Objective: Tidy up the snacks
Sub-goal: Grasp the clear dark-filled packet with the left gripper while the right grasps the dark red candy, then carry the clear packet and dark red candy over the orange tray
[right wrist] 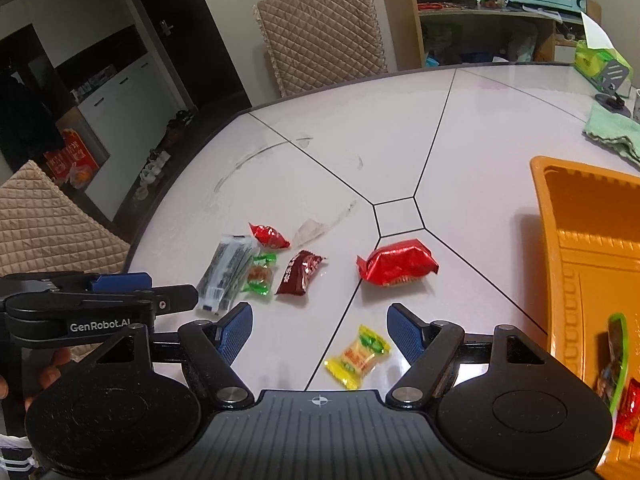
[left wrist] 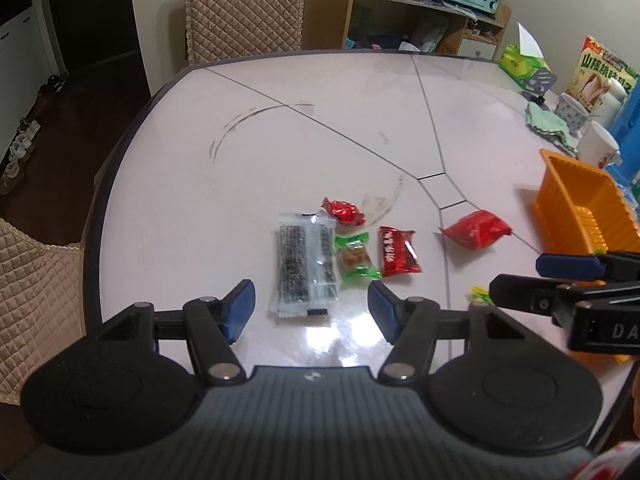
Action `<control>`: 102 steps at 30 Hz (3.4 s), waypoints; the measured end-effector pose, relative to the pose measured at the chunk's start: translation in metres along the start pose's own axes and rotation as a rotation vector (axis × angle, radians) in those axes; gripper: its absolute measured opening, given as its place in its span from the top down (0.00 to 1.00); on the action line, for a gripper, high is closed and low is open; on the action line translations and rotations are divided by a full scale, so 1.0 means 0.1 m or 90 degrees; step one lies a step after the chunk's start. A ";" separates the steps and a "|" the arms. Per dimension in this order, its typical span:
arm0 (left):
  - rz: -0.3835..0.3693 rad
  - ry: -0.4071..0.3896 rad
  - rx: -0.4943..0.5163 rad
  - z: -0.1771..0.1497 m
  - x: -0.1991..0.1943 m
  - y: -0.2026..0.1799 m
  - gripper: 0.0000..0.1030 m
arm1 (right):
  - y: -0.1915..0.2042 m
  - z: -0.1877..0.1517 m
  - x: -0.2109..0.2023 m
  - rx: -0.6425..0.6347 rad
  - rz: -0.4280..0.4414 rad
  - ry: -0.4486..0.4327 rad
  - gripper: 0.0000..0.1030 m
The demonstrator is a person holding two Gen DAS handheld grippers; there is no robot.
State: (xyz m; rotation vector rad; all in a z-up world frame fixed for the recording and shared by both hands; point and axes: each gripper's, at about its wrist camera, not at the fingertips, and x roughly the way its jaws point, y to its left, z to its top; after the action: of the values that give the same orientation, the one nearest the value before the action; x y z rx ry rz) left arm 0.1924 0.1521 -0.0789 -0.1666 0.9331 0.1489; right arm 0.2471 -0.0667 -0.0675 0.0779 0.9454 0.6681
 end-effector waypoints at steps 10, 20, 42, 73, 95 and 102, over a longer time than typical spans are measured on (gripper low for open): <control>0.002 0.023 0.011 0.12 0.36 0.08 0.44 | -0.04 0.08 0.19 0.002 -0.003 -0.002 0.28; -0.002 0.034 0.036 0.24 0.62 0.02 0.61 | -0.08 0.14 0.28 0.009 -0.007 0.000 0.29; 0.019 0.019 0.026 0.19 0.60 0.11 0.68 | -0.01 0.24 0.56 -0.009 0.027 0.017 0.52; 0.043 0.007 -0.014 0.23 0.43 0.26 0.68 | 0.28 0.15 0.98 -0.137 -0.027 0.042 0.80; 0.016 -0.016 -0.010 0.12 -0.06 0.05 0.68 | 0.20 0.20 0.34 -0.061 0.054 0.003 0.81; -0.021 -0.015 -0.007 -0.02 -0.31 -0.14 0.68 | 0.07 0.08 -0.08 -0.030 0.064 -0.008 0.81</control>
State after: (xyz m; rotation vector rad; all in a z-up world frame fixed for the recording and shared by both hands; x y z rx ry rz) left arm 0.1749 0.1358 -0.0538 -0.1905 0.9057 0.1256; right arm 0.2471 -0.0637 -0.0546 0.0875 0.9180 0.7818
